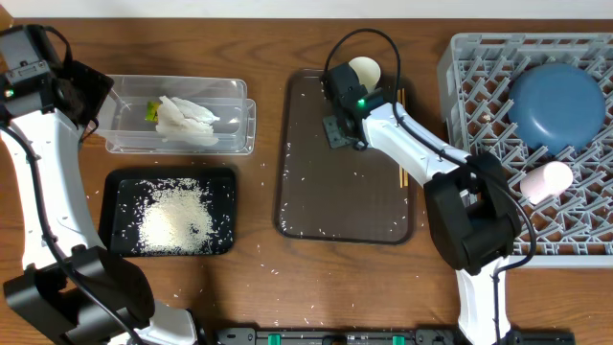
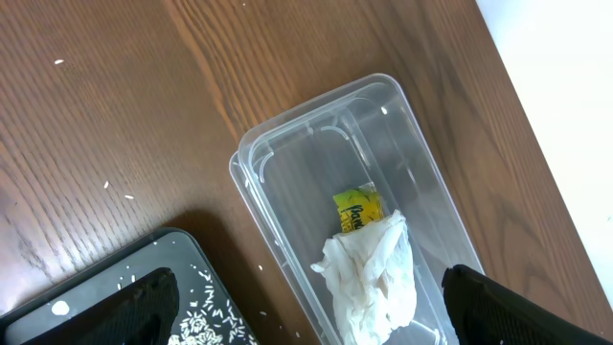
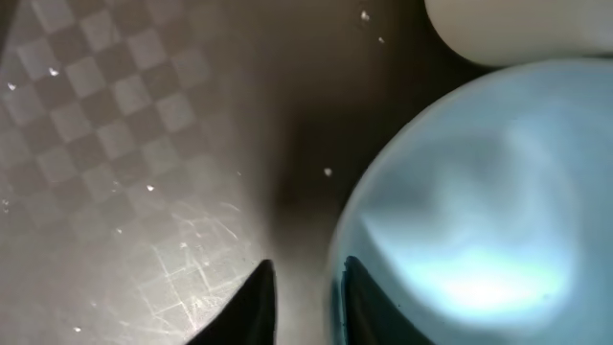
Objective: Sort waste into correct bins and load items into the dishwasher rack
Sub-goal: 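Move the right gripper to the light-blue bowl and grasp it, then carry the light-blue bowl into the rack beside the teal plate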
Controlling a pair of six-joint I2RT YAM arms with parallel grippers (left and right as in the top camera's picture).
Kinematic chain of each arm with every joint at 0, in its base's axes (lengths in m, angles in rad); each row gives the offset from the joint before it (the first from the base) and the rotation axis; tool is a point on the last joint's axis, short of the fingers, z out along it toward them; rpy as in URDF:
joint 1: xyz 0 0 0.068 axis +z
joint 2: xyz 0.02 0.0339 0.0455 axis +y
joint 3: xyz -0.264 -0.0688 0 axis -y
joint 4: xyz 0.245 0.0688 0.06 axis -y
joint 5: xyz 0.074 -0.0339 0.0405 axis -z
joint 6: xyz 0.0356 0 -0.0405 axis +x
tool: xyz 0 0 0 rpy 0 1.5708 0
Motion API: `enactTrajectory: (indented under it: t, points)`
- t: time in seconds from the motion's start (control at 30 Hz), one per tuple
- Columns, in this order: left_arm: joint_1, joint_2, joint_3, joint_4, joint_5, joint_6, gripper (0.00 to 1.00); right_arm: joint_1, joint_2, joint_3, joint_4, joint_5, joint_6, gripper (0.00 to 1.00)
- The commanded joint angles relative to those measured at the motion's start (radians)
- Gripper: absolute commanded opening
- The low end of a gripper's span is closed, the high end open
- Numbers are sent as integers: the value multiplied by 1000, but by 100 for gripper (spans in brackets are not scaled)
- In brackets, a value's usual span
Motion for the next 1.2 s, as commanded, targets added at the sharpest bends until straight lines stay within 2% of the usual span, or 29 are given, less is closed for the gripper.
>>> enactTrajectory:
  t: [0.0, 0.2, 0.43, 0.6, 0.7, 0.87, 1.03, 1.17]
  points:
    - [2, -7, 5, -3, -2, -9, 91, 11, 12, 5, -18, 31, 22, 14]
    - [2, -7, 5, -3, -2, -9, 91, 19, -21, 20, -90, -44, 99, 1]
    - [2, -7, 5, -3, -2, -9, 91, 0, -135, 124, -267, -167, 127, 1]
    - [2, -7, 5, -3, -2, -9, 91, -101, -276, 219, -399, -184, 122, 1]
    - [2, -7, 5, -2, -2, -9, 91, -226, -378, 247, -443, -262, 87, 1]
    - [2, -7, 5, -3, -2, -9, 91, -547, -517, 248, -463, -581, -42, 1]
    - [2, -7, 5, -2, -2, -9, 91, -884, -532, 240, -505, -887, -194, 1]
    - [2, -7, 5, -3, -2, -9, 91, -1064, -516, 189, -503, -959, -270, 1]
